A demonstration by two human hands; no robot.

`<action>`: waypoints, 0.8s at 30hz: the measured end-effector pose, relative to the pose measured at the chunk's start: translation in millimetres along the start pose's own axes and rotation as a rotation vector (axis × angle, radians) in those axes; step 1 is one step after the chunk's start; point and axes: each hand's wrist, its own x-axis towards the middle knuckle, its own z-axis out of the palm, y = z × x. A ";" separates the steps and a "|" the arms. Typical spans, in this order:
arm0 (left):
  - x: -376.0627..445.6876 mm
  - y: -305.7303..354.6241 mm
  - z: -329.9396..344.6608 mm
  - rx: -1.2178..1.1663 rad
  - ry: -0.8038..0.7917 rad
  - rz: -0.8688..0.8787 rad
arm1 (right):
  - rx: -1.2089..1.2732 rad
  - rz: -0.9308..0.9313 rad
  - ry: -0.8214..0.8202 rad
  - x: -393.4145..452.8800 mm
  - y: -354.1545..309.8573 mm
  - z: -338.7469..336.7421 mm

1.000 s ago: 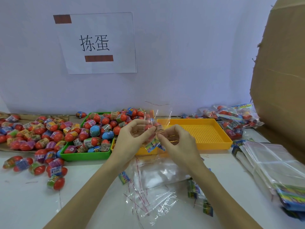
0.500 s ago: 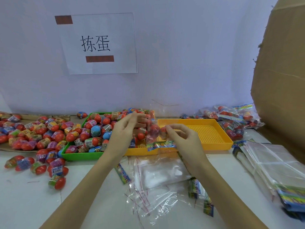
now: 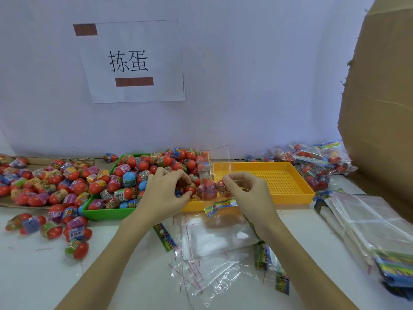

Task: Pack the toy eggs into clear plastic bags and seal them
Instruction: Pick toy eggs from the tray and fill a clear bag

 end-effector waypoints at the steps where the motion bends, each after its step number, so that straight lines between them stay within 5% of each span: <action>1: 0.3 -0.6 0.2 -0.018 0.009 -0.016 | -0.012 -0.005 -0.014 -0.5 0.3 0.4; 10: 0.3 7.5 2.8 -0.035 0.055 0.019 | -0.036 -0.031 -0.072 -2.7 -2.1 -1.6; 17: 6.7 16.8 -8.3 -0.733 0.452 -0.240 | -0.087 -0.074 -0.115 -1.8 -6.0 -7.4; 21: 6.2 24.5 -20.8 -1.136 0.423 -0.254 | -0.159 -0.108 -0.135 -1.4 -3.1 -5.6; 24: 3.6 34.1 -18.0 -1.020 0.374 -0.156 | -0.194 -0.129 -0.198 -1.4 -0.9 -4.5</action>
